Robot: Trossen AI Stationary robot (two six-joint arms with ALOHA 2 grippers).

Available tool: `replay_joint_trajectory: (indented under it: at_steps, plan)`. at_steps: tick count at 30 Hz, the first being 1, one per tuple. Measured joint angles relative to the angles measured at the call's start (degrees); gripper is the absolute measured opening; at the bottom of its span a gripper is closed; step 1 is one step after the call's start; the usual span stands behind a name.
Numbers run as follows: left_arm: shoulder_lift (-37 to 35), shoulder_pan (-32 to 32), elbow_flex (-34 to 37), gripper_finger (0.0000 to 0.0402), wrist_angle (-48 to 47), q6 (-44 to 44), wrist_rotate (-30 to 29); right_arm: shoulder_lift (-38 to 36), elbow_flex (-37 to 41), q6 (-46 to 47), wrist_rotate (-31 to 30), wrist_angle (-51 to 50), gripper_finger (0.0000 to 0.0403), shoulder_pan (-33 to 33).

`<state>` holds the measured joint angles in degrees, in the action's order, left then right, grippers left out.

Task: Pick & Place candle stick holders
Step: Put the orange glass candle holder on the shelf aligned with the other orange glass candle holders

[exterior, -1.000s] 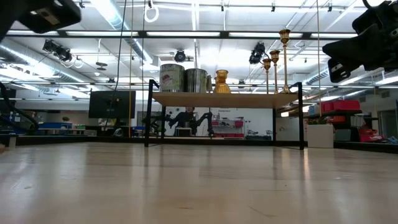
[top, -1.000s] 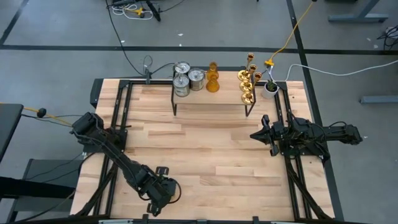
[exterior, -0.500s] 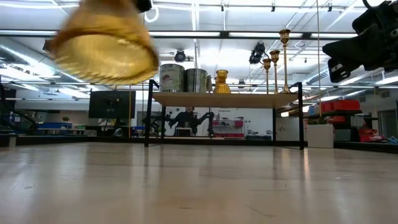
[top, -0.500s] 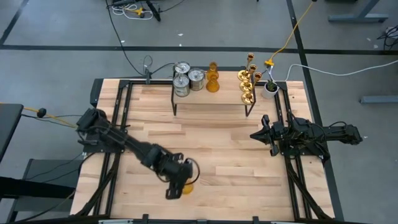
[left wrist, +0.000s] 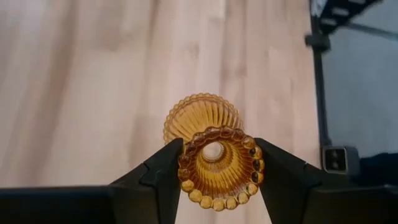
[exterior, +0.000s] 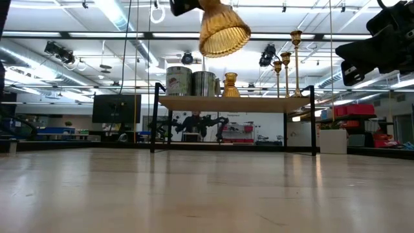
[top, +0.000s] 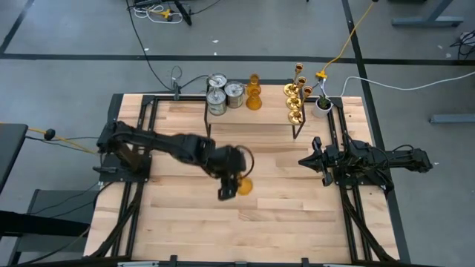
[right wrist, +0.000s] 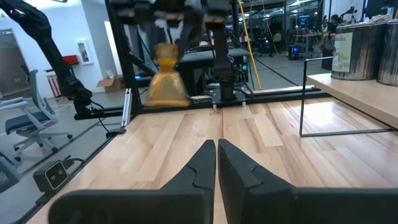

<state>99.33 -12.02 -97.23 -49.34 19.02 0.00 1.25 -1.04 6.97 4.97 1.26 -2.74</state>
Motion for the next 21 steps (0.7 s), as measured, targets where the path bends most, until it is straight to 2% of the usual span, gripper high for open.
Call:
replay_joint_trajectory:
  at_steps: [11, 21]
  plan:
    - [0.0, 9.7, -5.6, 0.0182, 0.1, -4.9, 0.2, 0.0, 0.0, 0.0, 0.0, 0.0, 0.0020, 0.0]
    - [0.0, 19.3, -6.5, 0.0183, 3.4, -7.7, -0.5, 0.0, 0.0, 0.0, 0.0, 0.0, 0.0020, 0.0]
